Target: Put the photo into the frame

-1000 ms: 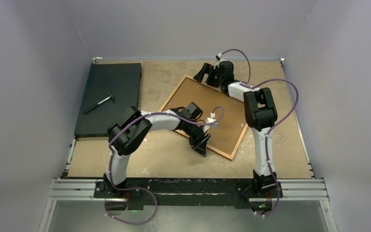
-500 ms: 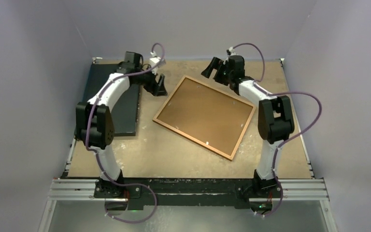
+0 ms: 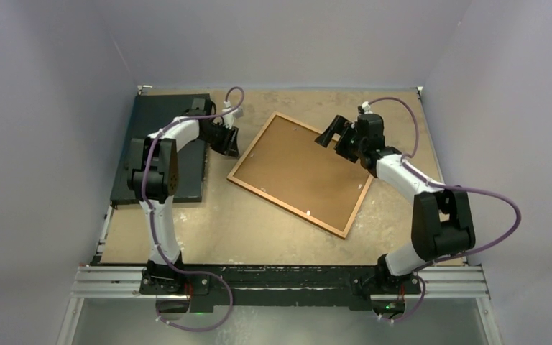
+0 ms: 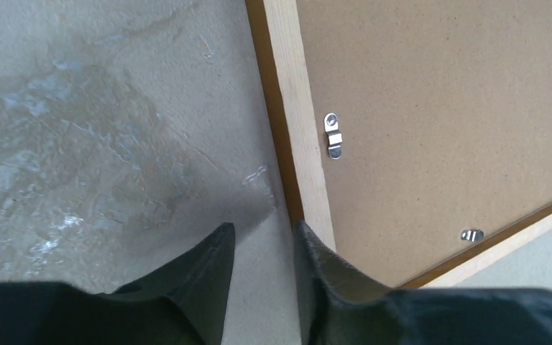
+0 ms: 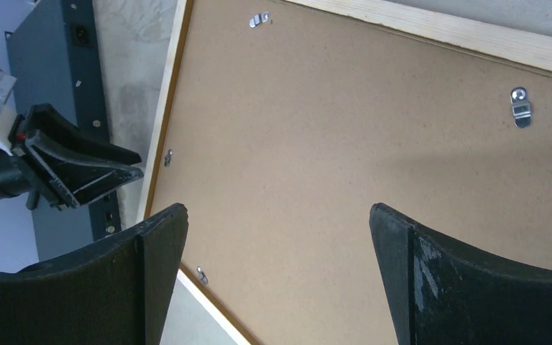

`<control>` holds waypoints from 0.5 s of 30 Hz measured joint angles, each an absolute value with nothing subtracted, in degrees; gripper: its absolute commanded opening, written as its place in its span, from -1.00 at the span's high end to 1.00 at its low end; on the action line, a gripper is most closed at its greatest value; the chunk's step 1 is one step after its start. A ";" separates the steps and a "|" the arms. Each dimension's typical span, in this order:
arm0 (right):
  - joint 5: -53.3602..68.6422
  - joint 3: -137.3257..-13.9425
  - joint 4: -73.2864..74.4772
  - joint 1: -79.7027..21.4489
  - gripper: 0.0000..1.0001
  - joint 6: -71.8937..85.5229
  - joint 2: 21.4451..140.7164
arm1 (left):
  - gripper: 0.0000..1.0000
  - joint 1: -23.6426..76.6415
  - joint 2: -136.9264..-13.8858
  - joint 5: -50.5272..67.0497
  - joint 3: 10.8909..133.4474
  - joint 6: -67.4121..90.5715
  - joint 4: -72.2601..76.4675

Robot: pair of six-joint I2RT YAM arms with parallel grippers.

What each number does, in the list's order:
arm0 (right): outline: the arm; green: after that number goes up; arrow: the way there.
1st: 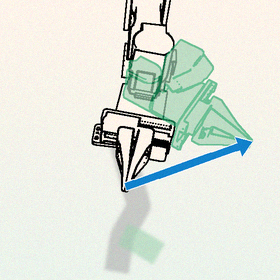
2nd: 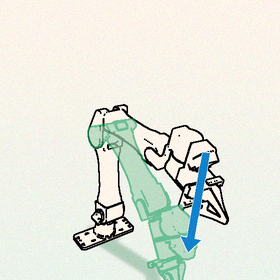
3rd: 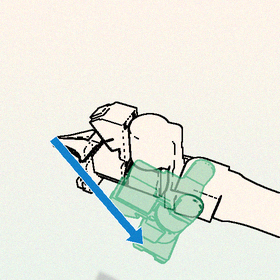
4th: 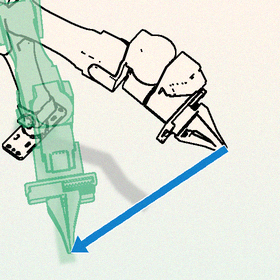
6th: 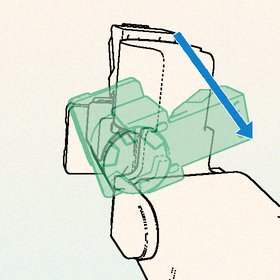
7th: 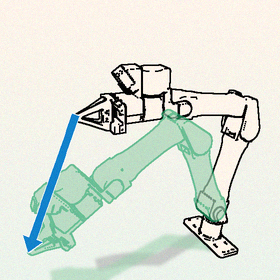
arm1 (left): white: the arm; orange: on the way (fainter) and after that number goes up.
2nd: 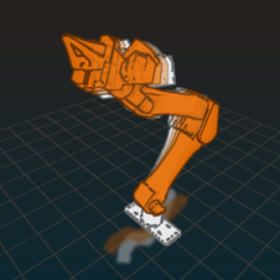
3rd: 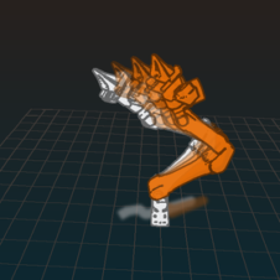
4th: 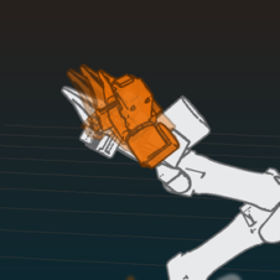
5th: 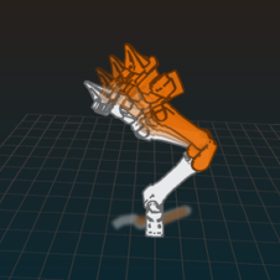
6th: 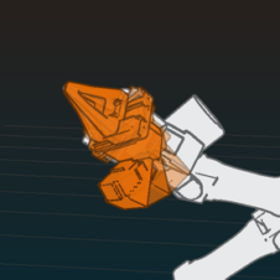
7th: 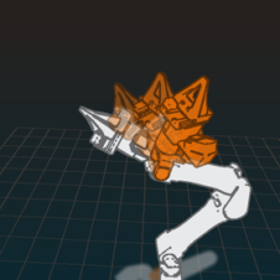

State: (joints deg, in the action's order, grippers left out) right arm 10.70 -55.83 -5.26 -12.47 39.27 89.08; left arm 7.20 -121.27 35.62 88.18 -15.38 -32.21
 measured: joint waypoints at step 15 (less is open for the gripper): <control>14.90 -54.17 -11.99 -27.64 -0.93 45.28 96.49 | 0.69 7.09 -115.70 43.68 73.49 -13.23 -26.33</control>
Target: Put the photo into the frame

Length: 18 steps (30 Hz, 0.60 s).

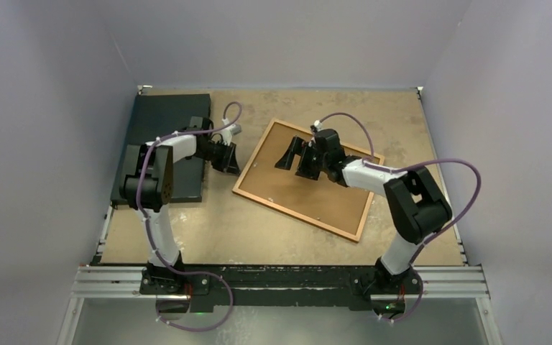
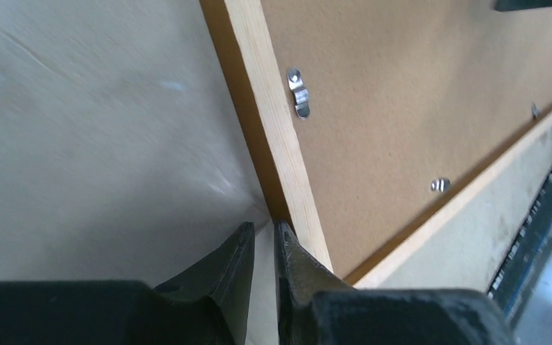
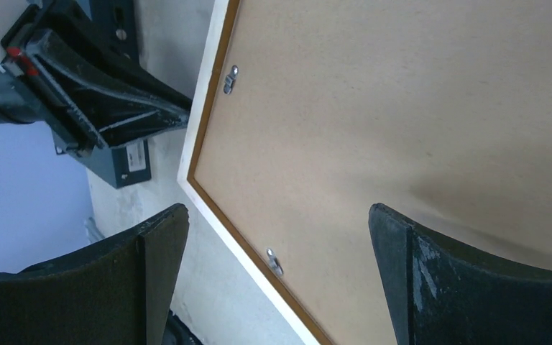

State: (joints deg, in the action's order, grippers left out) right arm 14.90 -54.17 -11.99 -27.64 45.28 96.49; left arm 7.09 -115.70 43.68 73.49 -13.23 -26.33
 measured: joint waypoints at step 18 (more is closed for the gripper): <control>23.14 -58.33 -23.90 -35.31 -0.75 51.75 109.38 | 0.27 9.15 -104.31 44.80 63.00 -11.33 -26.96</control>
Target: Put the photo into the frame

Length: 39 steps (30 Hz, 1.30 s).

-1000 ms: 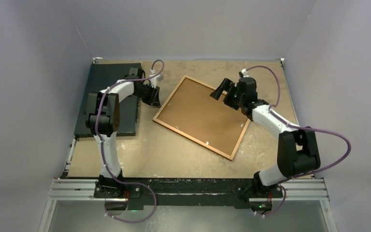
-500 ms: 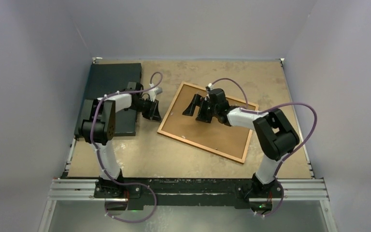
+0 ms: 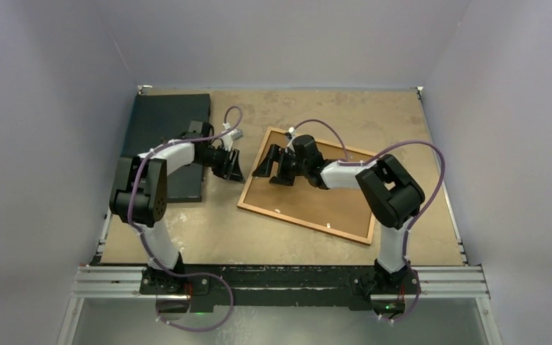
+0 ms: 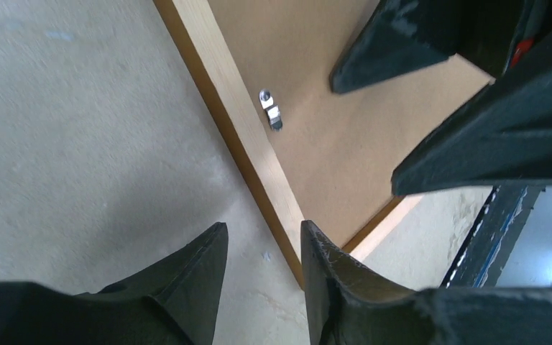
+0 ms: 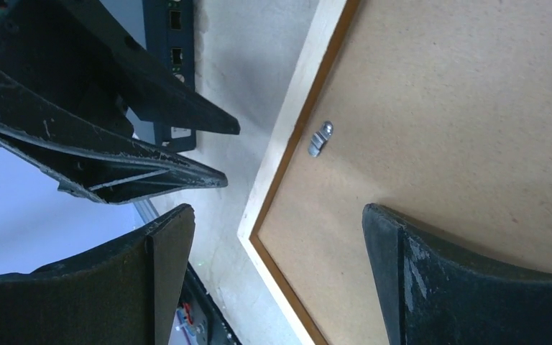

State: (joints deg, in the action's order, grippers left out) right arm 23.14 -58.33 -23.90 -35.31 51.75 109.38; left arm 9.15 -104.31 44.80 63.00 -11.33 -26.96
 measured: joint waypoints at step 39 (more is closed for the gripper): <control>23.86 -62.43 -33.95 -36.12 -0.48 60.03 117.40 | 0.60 9.56 -111.07 51.03 63.83 -6.57 -20.40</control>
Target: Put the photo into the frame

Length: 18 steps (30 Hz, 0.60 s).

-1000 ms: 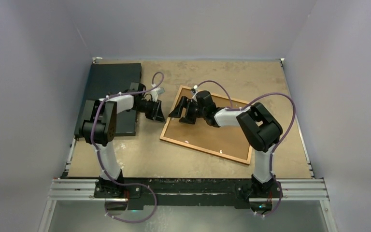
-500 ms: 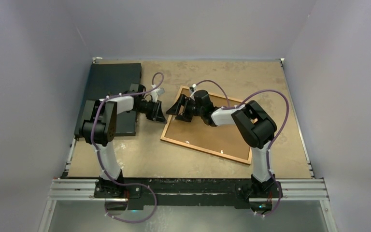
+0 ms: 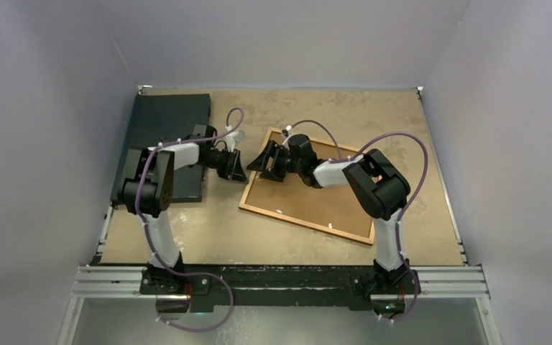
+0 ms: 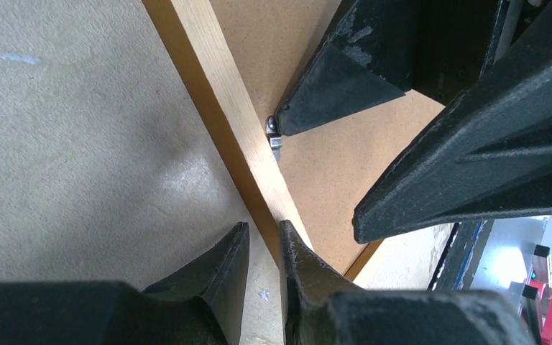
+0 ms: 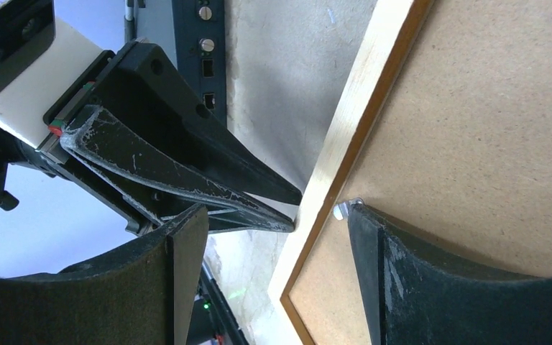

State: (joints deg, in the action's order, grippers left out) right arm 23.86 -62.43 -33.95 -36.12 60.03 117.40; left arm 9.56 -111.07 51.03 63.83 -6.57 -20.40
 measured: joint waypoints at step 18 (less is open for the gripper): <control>22.90 -61.54 -34.61 -37.56 -0.57 60.25 116.88 | 0.63 10.46 -110.89 51.09 63.46 -6.00 -19.97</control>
State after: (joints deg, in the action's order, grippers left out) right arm 22.90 -61.54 -34.61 -37.56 60.25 116.88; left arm 10.46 -110.89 51.09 63.46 -6.00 -19.97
